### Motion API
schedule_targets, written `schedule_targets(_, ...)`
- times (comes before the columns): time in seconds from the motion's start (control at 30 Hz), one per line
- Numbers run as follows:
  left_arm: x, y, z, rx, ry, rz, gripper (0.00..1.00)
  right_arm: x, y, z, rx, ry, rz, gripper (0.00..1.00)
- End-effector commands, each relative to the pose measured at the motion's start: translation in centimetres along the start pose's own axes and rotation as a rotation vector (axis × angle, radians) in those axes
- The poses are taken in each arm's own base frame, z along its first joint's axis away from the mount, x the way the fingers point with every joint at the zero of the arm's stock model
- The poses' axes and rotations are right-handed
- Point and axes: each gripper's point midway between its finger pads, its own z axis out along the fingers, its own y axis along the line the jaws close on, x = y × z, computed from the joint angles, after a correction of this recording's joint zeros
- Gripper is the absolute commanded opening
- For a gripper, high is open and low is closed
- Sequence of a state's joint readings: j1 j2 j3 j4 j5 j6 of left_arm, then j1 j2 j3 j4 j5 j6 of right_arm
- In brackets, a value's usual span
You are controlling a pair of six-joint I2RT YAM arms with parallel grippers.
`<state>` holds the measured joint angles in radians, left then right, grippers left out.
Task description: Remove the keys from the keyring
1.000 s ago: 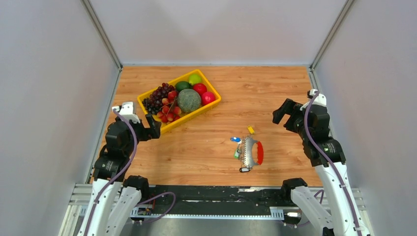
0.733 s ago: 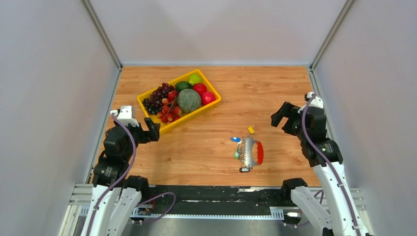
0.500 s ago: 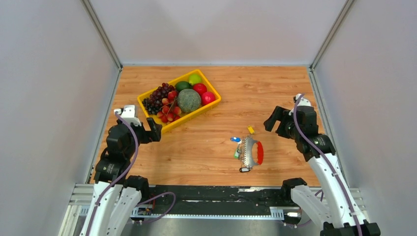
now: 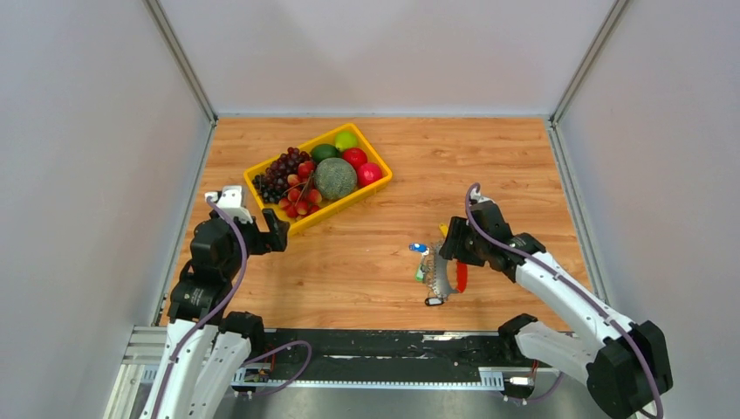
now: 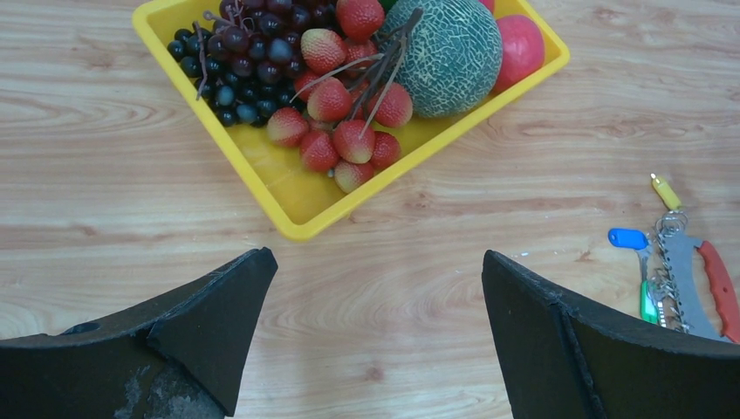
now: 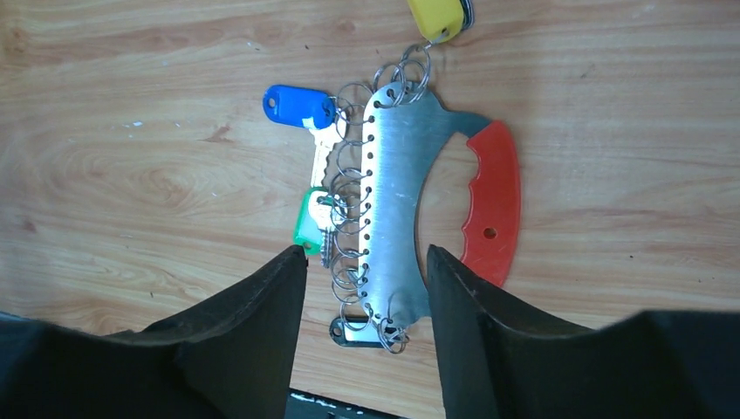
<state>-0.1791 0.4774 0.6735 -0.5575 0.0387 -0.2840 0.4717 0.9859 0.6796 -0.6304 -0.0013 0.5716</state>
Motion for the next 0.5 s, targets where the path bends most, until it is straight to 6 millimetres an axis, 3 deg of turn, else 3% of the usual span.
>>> schedule_targets(0.0,-0.9,0.1,-0.2,-0.007,-0.040,0.021,1.00,-1.6,1.5,1.8,-0.037,-0.072,0.003,0.53)
schedule_targets(0.23,-0.8,0.2,-0.1,-0.012,-0.037,0.021,1.00,-2.5,2.7,4.5,0.048,-0.071,-0.104,0.48)
schedule_targets(0.47,-0.7,0.3,0.0,-0.014,-0.032,0.022,1.00,-4.1,0.7,5.7,0.199,-0.142,-0.034,0.41)
